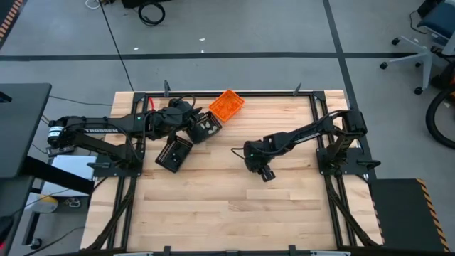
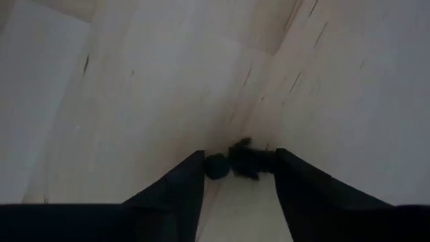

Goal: Sort Halloween decoration
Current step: Put the black voodoo toy into the bottom black bin

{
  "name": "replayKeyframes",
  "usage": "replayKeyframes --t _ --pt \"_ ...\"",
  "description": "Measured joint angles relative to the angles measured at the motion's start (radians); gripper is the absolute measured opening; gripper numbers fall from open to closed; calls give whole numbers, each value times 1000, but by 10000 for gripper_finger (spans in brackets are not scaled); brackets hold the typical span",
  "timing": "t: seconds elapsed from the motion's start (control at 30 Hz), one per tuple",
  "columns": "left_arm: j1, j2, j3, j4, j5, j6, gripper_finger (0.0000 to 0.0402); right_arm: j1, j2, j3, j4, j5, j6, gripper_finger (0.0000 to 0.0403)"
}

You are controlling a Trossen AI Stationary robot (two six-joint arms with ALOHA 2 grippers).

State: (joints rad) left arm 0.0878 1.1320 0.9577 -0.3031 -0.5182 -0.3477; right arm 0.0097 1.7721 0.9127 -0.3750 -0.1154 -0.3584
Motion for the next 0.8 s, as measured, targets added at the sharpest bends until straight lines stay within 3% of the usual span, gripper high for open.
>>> replayKeyframes --t 0.33,0.8 --pt "0 0 0 0 0 0 0 1 4 -2 13 -17 0 92" --pt "0 0 0 0 0 0 0 -1 -61 -7 30 28 -9 85"
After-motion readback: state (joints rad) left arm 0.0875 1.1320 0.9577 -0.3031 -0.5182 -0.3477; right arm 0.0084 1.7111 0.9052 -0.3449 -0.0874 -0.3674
